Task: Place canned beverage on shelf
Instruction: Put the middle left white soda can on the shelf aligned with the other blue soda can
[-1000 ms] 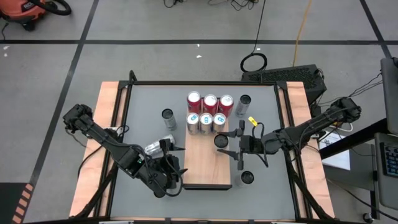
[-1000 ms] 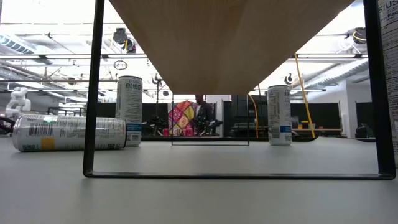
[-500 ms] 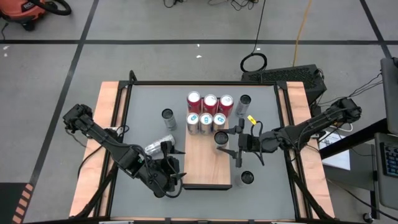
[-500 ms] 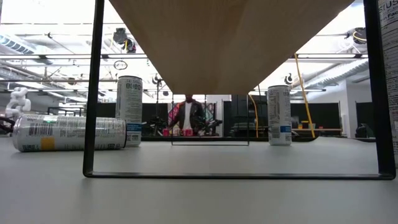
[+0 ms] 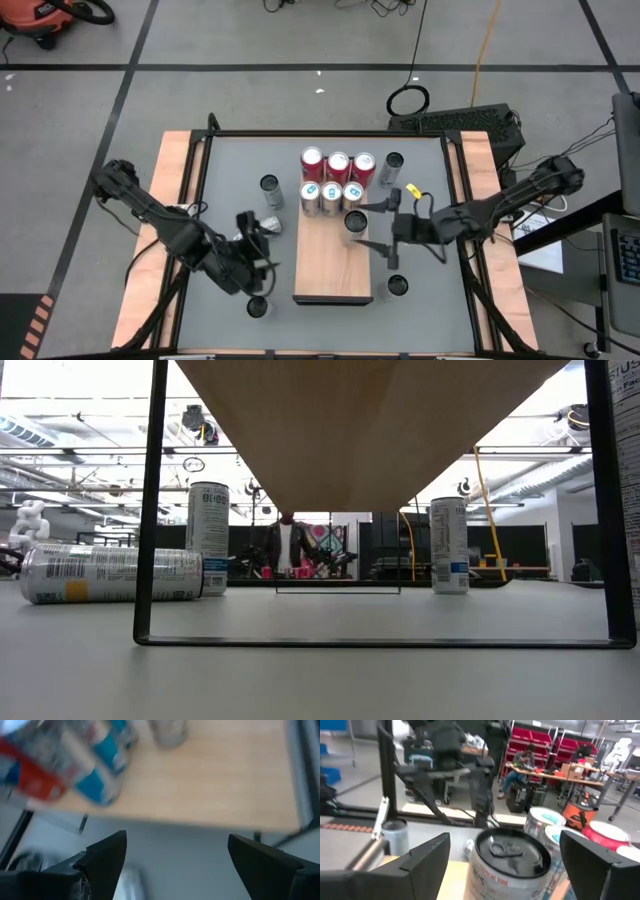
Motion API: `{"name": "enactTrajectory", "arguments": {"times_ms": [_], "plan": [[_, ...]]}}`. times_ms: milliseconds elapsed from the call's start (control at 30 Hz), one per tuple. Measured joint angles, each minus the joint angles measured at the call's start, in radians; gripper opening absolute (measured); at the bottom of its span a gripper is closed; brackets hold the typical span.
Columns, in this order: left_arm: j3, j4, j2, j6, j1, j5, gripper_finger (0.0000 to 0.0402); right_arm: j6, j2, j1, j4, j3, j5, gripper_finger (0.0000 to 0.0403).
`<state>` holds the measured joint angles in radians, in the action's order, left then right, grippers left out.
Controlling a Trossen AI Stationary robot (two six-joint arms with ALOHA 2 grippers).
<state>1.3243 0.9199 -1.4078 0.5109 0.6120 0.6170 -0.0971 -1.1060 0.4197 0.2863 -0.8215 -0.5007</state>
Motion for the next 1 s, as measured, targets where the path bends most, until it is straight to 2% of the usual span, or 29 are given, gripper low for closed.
{"name": "enactTrajectory", "arguments": {"times_ms": [167,300,433,567,733,900,1000], "plan": [[0.0,0.303,0.038,0.235,-0.004,-0.067,0.0345,-0.007,0.056,0.052,-0.012,0.0,0.0,0.0313],[-0.047,0.422,0.037,0.395,-0.004,-0.135,0.0345,-0.026,0.084,0.105,-0.052,0.0,-0.009,0.0313],[-0.156,0.42,0.037,0.432,-0.011,-0.214,0.0345,-0.063,0.111,0.164,-0.081,-0.001,-0.109,0.0313],[-0.285,0.314,0.038,0.432,-0.046,-0.295,0.0345,-0.071,0.134,0.217,-0.132,-0.001,-0.184,0.0313],[-0.402,0.151,0.07,0.38,-0.084,-0.31,0.0344,-0.061,0.139,0.256,-0.162,-0.001,-0.186,0.0313],[-0.504,0.127,0.096,0.356,-0.15,-0.333,0.0344,-0.05,0.139,0.271,-0.172,-0.001,-0.186,0.0313],[-0.571,0.037,0.12,0.324,-0.182,-0.366,0.0344,-0.049,0.139,0.277,-0.178,-0.001,-0.187,0.0313]]}}
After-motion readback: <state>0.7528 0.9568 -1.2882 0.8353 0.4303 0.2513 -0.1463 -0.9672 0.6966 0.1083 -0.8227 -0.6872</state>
